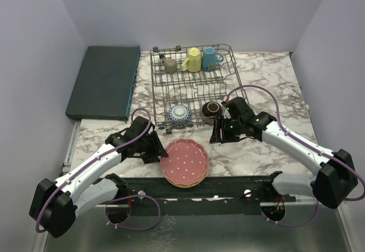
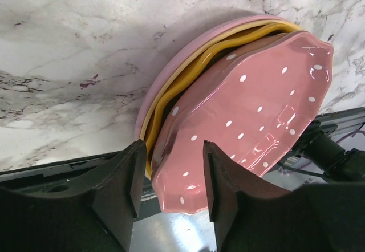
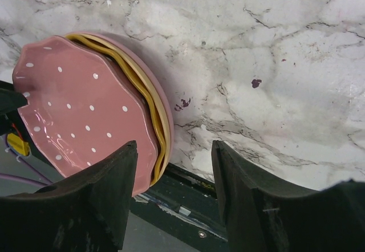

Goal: Load the mixed dishes into the dish rack
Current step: Pick up the plate at the center of the board.

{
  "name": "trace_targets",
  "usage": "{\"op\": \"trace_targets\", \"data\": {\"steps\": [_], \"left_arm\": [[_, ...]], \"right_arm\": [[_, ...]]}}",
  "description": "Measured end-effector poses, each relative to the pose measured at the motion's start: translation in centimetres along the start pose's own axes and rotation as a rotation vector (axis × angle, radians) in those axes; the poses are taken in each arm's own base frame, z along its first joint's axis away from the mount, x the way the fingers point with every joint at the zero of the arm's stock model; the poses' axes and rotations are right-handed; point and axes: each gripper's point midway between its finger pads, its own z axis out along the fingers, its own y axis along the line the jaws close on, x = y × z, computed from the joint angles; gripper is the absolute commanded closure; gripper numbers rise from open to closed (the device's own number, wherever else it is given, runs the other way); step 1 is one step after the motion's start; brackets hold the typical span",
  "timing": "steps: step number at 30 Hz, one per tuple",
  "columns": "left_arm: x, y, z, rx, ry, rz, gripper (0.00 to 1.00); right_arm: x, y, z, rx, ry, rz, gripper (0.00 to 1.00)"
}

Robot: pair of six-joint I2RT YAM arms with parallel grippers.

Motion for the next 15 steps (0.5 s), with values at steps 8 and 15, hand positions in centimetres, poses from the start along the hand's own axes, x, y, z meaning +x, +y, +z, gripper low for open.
{"op": "trace_targets", "data": {"steps": [8, 15], "left_arm": [[0.6, 0.0, 1.1, -0.028, 0.034, 0.017, 0.7], [1.0, 0.7, 1.5, -0.065, 0.04, 0.044, 0.88]], "right_arm": [[-0.1, 0.0, 0.2, -0.001, -0.005, -0.016, 0.39], [0.4, -0.5, 0.3, 0.005, 0.001, -0.013, 0.39]]}}
